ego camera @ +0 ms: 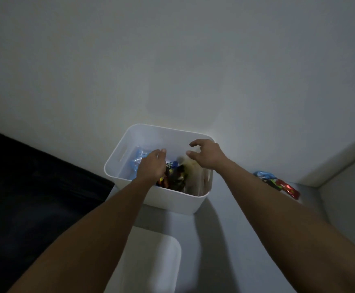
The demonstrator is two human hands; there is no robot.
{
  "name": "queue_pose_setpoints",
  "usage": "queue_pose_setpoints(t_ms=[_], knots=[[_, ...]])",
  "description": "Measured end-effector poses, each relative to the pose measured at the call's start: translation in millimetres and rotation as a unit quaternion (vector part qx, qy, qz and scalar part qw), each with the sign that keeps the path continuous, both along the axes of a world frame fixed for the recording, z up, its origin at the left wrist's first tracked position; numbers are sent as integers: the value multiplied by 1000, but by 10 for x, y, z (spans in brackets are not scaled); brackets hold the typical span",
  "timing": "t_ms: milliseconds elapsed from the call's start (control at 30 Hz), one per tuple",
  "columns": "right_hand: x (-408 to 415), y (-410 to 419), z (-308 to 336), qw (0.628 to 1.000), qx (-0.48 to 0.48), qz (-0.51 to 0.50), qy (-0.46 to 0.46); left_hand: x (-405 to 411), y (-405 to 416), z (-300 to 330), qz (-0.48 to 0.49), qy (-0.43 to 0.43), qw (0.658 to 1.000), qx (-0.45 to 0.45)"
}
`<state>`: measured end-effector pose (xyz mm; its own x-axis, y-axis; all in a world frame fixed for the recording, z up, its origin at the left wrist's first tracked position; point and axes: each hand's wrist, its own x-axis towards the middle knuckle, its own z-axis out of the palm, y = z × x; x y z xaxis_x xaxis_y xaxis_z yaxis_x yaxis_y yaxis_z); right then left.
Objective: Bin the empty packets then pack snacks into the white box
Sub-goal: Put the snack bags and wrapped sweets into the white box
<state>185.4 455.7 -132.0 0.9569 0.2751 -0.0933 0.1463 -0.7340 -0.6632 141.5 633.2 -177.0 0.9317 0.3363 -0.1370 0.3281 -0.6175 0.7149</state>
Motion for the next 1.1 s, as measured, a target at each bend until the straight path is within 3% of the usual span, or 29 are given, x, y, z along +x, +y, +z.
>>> queue_pose_setpoints(t_ms=[200, 467, 667, 933, 1033, 1100], knots=[[18, -393, 46, 995, 47, -87, -20, 54, -265, 106, -1, -62, 998, 8], [-18, -1493, -52, 983, 13, -186, -1, 90, -1336, 258, -149, -155, 976, -7], [-64, -2344, -371, 970, -48, -235, 41, 112, -2095, 10, -254, -114, 958, 69], [52, -2959, -900, 971, -96, -196, 100, 325, -2574, -749, -330, 11, 935, 133], [155, -3015, -1092, 972, -134, -152, 122, 368, -2703, -1016, -317, -67, 931, 166], [229, -3024, -1245, 971, -151, -135, 129, 447, -2776, -1215, -317, -71, 931, 167]])
